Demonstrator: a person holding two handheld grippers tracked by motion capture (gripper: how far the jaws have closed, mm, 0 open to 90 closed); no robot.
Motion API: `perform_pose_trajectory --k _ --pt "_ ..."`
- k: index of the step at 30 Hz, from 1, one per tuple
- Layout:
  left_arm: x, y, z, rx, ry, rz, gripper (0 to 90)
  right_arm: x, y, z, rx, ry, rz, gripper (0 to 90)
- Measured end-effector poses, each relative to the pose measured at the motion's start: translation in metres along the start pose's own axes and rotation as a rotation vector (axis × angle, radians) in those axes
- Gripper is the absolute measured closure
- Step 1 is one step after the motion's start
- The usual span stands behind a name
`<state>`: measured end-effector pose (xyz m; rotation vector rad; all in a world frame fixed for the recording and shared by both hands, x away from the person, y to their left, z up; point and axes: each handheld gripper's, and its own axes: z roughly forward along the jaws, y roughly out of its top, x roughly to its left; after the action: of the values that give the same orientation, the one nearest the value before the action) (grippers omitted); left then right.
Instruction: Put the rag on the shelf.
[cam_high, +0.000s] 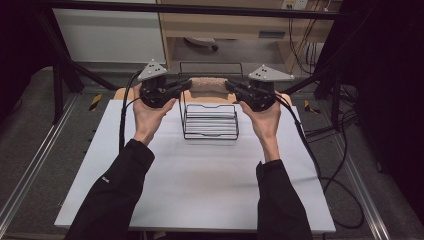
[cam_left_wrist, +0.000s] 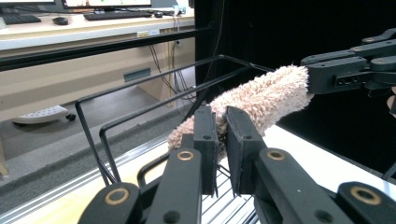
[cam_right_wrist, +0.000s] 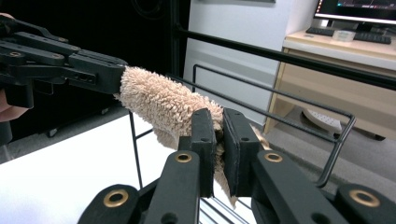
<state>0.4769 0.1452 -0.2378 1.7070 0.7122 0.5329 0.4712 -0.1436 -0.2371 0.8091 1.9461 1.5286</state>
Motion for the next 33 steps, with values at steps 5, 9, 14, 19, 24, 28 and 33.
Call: perform_pose_trajectory --k 5,9,14,19,24,28,33 --pt "0.000 -0.003 -0.001 0.013 -0.011 -0.003 80.4 0.000 -0.004 0.000 0.018 0.007 0.000 83.7" --pt "0.001 -0.002 -0.004 0.019 -0.015 -0.010 75.5 0.001 -0.006 0.001 0.033 0.011 -0.009 83.9" --pt "0.006 0.009 -0.014 -0.011 -0.015 -0.045 68.5 0.001 -0.006 0.000 0.040 0.014 -0.016 84.0" --pt "0.008 0.024 -0.013 0.000 0.004 -0.063 71.3 0.003 -0.008 0.002 0.056 0.013 -0.037 84.0" --pt "0.004 0.023 0.002 0.088 -0.018 -0.073 83.7 0.002 -0.009 0.001 0.060 0.022 -0.035 83.8" --pt "0.000 0.015 0.008 0.127 -0.044 -0.068 89.7 0.002 -0.012 0.000 0.070 0.033 -0.043 83.0" --pt "-0.002 0.007 0.011 0.154 -0.044 -0.043 89.9 0.001 -0.014 -0.001 0.082 0.043 -0.030 81.6"
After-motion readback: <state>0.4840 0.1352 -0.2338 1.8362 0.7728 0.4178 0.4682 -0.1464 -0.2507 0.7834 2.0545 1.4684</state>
